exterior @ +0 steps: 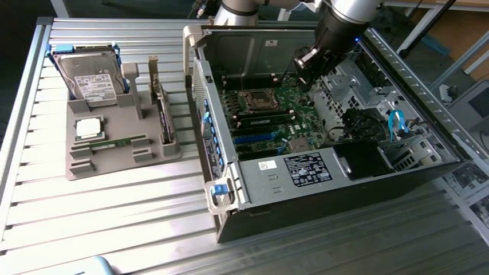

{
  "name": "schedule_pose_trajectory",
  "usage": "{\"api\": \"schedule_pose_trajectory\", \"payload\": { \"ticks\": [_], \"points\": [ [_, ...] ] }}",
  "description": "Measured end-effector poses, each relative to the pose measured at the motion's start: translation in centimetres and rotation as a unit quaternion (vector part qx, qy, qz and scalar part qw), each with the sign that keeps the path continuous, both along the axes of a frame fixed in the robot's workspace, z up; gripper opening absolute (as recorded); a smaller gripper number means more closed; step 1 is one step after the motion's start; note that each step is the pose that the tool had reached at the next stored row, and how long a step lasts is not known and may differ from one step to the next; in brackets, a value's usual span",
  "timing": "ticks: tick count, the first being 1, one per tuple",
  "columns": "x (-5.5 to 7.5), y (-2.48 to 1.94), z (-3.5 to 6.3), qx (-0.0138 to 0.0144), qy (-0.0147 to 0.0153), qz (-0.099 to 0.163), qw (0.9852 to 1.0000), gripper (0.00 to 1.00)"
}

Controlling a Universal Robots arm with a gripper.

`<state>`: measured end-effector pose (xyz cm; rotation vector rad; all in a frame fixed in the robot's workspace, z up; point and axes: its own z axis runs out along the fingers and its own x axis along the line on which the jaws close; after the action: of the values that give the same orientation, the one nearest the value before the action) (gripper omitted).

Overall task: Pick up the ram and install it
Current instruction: 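Press down the ram until it locks into place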

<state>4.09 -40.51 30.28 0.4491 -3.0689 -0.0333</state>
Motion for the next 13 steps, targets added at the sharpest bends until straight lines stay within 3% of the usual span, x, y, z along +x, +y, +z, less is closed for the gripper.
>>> {"api": "schedule_pose_trajectory", "payload": {
  "ticks": [13],
  "points": [
    [0.00,0.00,-0.01,0.0000,0.0000,-0.043,0.9991,0.11]
  ]
}}
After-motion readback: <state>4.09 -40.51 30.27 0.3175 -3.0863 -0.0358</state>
